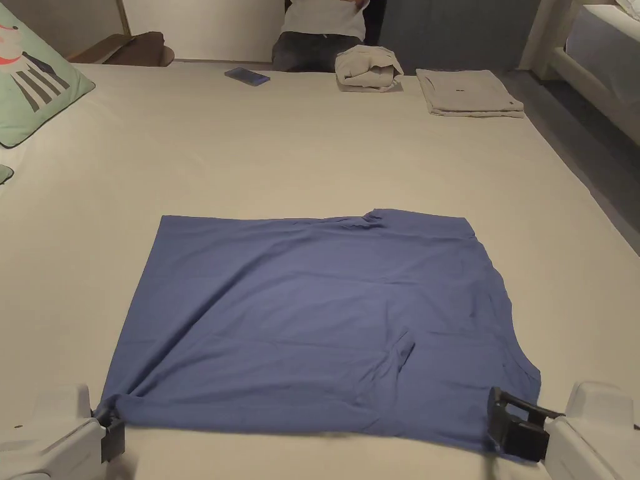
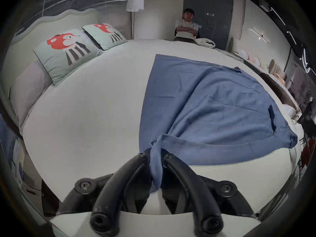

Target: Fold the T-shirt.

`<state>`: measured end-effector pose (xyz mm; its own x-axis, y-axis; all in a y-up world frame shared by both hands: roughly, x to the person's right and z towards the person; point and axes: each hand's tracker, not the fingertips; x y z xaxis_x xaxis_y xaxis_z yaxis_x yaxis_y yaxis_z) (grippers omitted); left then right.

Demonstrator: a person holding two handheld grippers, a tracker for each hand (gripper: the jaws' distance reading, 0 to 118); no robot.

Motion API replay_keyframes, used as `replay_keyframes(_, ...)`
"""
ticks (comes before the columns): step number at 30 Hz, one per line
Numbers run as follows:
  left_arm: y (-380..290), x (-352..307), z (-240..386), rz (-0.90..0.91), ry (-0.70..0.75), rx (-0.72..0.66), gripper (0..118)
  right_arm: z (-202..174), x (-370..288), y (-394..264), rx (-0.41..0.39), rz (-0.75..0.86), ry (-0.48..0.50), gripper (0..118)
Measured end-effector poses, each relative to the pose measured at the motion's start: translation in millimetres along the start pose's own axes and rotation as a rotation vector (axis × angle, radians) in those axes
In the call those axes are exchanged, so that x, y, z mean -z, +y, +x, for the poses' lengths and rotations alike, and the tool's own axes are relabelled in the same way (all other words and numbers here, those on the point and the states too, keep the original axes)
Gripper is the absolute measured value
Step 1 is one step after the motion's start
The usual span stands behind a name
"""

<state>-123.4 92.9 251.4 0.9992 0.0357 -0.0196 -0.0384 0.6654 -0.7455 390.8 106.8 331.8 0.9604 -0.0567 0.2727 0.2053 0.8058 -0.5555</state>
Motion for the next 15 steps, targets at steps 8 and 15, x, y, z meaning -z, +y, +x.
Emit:
replay_keyframes(8, -0.8, 3.5, -1.8, -0.007, 0.003, -0.005, 3, -2.6, 22.3, -24.8, 0.005, -0.12, 0.029, 112)
replay_keyframes(15, -2.1, 3.2, -2.5, -0.007, 0.002, -0.016, 3, -6.8, 19.1, -27.7, 0.001, -0.133, 0.102, 10)
